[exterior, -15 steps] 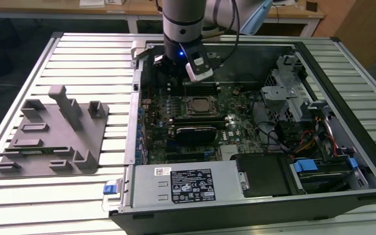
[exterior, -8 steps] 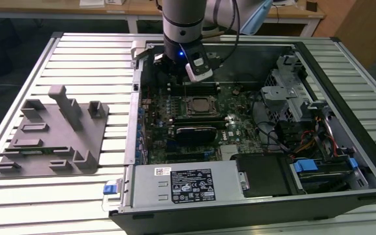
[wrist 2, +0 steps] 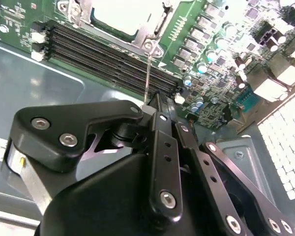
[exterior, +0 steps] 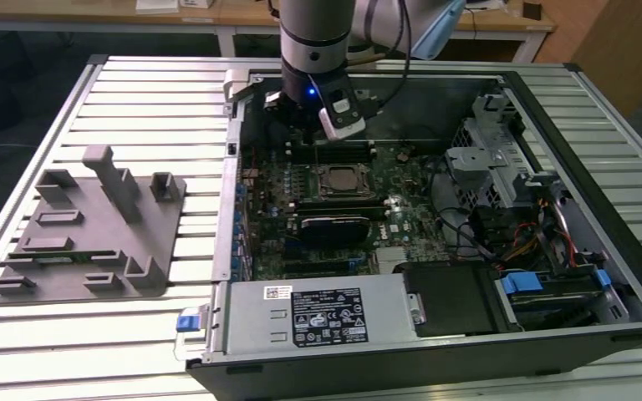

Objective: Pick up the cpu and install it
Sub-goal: 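Install the first cpu locking lever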

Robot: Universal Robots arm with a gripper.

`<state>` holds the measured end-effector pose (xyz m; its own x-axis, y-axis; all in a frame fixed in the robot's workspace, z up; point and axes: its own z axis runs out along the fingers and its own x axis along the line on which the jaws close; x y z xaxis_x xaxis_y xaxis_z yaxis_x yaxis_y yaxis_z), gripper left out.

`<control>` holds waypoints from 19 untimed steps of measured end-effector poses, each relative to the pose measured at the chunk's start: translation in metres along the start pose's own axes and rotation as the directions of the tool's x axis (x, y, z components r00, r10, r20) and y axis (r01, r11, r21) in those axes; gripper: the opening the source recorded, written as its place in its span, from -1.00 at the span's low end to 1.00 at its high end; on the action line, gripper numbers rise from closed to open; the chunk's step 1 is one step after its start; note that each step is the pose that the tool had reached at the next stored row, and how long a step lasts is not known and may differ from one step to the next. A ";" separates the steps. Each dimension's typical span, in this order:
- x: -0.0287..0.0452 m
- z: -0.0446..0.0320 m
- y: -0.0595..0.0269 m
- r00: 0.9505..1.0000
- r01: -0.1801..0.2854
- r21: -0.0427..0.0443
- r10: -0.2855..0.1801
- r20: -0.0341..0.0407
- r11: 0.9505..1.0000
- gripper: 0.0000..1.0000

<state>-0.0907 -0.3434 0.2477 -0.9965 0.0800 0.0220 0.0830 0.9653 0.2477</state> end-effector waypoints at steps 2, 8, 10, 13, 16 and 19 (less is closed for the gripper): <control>-0.0043 0.0000 0.0004 1.000 0.000 0.000 0.000 -0.001 1.000 -0.79; -0.0185 -0.0001 0.0015 1.000 0.000 0.000 0.000 -0.002 1.000 -0.79; -0.0205 0.0000 0.0017 1.000 -0.001 0.000 0.001 -0.002 1.000 -0.79; -0.0213 0.0004 0.0017 1.000 -0.001 0.000 0.001 -0.001 1.000 -0.79; -0.0215 0.0026 0.0010 1.000 0.001 0.000 -0.001 0.006 1.000 -0.79; -0.0221 0.0056 0.0001 1.000 0.004 -0.001 -0.004 0.016 1.000 -0.79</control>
<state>-0.0687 -0.3437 0.2419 -0.9967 0.0804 0.0060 0.0794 0.9653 0.2488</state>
